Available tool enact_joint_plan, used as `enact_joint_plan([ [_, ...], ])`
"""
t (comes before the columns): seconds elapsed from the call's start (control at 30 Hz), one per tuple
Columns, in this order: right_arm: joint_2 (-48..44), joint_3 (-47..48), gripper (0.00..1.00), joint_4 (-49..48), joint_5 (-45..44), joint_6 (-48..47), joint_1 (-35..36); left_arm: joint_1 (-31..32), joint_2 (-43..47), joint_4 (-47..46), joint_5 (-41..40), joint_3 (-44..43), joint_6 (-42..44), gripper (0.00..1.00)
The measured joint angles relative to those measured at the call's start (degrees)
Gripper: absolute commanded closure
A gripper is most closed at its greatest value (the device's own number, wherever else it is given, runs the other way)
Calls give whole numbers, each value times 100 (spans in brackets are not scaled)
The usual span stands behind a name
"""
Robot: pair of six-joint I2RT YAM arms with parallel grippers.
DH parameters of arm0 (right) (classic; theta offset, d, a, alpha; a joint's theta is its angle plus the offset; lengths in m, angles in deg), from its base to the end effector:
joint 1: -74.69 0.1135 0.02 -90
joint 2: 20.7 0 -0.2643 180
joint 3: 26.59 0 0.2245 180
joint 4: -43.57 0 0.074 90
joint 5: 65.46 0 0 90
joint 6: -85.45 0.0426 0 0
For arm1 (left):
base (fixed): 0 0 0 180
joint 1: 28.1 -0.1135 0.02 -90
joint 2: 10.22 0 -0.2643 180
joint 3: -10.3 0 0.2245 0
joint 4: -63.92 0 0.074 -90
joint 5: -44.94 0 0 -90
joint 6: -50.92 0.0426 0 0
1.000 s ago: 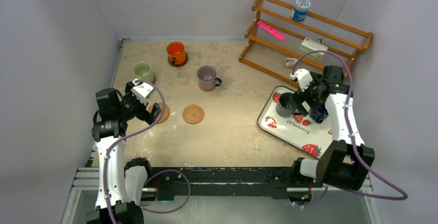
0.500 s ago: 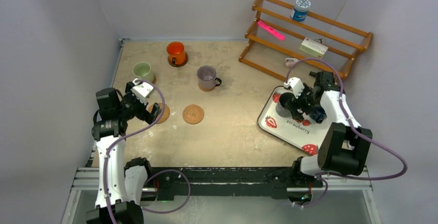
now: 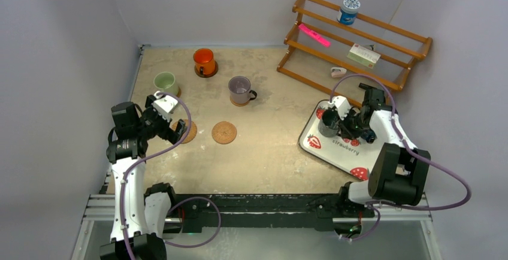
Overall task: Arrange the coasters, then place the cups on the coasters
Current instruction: Pick up the cup from the tray.
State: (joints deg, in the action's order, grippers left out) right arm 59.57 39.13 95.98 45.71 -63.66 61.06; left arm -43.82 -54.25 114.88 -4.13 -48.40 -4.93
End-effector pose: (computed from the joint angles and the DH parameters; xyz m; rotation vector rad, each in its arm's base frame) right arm 0.2341 -0.0409 0.2129 -1.0974 2.3619 0.0771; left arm 0.1353 0.0091 0.2912 0.6961 1.9214 -0.2509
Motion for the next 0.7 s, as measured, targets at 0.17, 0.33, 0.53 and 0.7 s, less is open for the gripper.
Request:
enact_joint_plan([
  [0.17, -461, -142, 100, 114, 74, 164, 7, 0, 0, 0, 0, 0, 0, 0],
  [0.33, -1193, -136, 100, 321, 260, 459, 31, 0, 0, 0, 2, 0, 0, 0],
  [0.53, -1770, 157, 100, 157, 205, 1615, 1200, 0, 0, 0, 0, 0, 0, 0],
  [0.7, -1561, 424, 100, -378, 164, 2629, 2653, 0, 0, 0, 0, 0, 0, 0],
])
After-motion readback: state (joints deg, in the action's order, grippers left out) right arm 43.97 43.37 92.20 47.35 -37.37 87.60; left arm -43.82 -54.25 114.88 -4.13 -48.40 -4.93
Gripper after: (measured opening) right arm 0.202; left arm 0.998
